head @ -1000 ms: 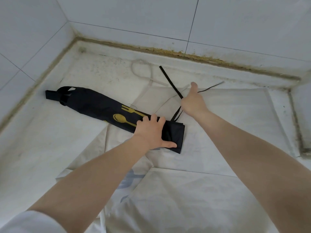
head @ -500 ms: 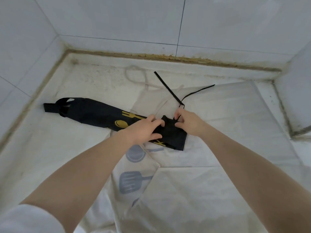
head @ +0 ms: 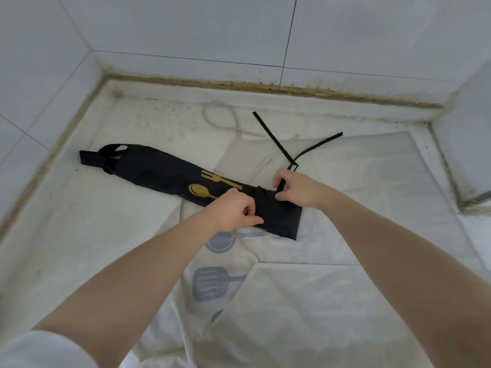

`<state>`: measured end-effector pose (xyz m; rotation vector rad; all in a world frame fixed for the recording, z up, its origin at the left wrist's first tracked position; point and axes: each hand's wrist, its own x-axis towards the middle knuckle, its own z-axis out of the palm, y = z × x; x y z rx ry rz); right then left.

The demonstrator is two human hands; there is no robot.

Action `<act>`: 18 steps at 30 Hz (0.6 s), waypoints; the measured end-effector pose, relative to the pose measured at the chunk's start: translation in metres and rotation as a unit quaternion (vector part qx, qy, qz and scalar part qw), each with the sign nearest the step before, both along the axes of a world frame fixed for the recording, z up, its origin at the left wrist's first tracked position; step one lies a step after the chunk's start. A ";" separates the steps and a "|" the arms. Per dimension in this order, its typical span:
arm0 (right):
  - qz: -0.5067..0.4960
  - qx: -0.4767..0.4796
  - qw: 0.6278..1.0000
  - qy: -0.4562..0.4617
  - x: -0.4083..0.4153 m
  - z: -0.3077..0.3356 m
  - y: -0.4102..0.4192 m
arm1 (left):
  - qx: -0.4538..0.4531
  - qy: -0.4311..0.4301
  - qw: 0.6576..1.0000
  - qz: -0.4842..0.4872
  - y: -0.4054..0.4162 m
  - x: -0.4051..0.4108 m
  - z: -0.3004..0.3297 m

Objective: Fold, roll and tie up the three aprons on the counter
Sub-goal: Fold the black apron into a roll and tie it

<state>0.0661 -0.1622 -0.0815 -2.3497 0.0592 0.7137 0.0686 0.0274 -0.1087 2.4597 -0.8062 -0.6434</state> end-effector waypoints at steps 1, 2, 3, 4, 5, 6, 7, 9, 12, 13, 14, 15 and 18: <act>0.009 -0.010 1.000 0.010 0.001 0.001 0.001 | 0.008 -0.003 1.000 -0.003 -0.001 0.000 -0.001; 0.020 -0.011 0.999 0.023 0.003 0.004 0.004 | 0.019 -0.005 1.000 -0.008 -0.003 0.000 -0.002; 0.025 -0.001 0.999 0.038 0.006 0.007 0.006 | 0.029 -0.002 1.000 -0.008 -0.003 -0.001 -0.002; 0.023 0.018 0.998 0.056 0.008 0.011 0.009 | 0.033 0.006 0.999 -0.008 -0.003 -0.001 -0.001; 0.013 0.038 0.996 0.080 0.011 0.015 0.012 | 0.034 0.017 0.999 -0.007 -0.002 -0.001 -0.001; -0.005 0.058 0.992 0.108 0.014 0.019 0.014 | 0.027 0.023 0.999 -0.010 -0.001 -0.002 0.001; -0.027 0.078 0.987 0.139 0.016 0.021 0.016 | 0.015 0.027 0.999 -0.012 0.001 -0.003 0.003; -0.067 0.120 0.973 0.185 0.017 0.025 0.019 | -0.017 0.043 0.999 -0.004 0.004 -0.003 0.005; -0.044 0.126 0.973 0.187 0.017 0.028 0.021 | -0.039 0.047 0.998 0.007 0.010 -0.003 0.007; -0.017 0.118 0.976 0.181 0.017 0.030 0.021 | -0.049 0.042 0.998 0.014 0.012 -0.003 0.006; 0.007 0.116 0.977 0.177 0.016 0.030 0.020 | -0.063 0.038 0.997 0.020 0.014 -0.002 0.002; 0.029 0.113 0.979 0.169 0.017 0.031 0.020 | -0.069 0.038 0.996 0.030 0.016 0.000 0.000; 0.057 0.078 0.988 0.123 0.021 0.024 0.023 | -0.098 0.102 0.985 0.094 0.019 0.000 0.005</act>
